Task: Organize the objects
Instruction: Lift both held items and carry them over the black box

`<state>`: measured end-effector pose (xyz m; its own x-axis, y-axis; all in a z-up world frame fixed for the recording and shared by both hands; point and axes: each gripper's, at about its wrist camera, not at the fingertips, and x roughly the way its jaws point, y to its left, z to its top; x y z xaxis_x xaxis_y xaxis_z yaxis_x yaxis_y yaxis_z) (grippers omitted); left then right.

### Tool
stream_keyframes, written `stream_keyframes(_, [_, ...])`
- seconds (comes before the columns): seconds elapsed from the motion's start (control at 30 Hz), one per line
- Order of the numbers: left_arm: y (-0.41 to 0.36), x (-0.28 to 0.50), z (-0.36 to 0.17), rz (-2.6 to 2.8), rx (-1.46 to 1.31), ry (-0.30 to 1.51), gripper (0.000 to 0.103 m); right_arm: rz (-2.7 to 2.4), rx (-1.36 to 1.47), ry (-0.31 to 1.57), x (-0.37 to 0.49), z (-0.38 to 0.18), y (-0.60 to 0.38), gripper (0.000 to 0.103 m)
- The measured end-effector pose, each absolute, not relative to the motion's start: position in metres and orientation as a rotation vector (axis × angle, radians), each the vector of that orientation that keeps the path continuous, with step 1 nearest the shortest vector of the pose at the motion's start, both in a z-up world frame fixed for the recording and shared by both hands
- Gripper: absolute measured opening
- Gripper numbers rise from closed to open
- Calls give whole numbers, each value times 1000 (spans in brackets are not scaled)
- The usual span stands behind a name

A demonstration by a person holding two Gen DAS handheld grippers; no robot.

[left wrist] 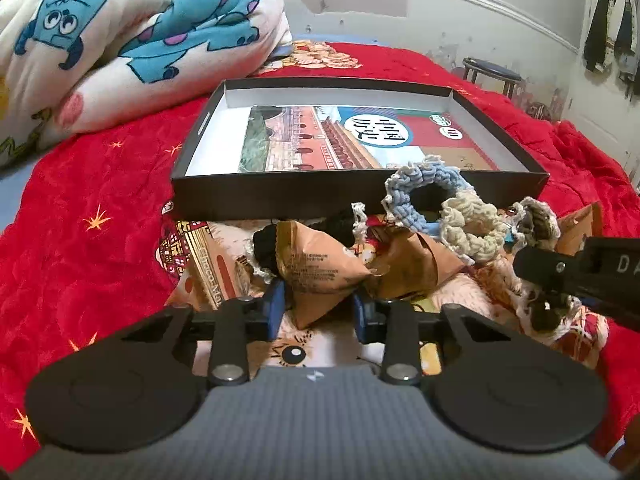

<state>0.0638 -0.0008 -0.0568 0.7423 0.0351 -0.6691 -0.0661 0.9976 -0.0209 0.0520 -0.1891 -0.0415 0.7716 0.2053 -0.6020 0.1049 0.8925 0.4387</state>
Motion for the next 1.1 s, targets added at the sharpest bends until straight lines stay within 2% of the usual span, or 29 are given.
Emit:
stream_keyframes(0.27, [-1, 59, -53, 69, -24, 732, 31, 48, 488, 690, 52, -42, -191, 17])
stream_keyframes(1.1, [7, 29, -28, 69, -41, 677, 31, 128, 469, 585, 32, -17, -184, 17])
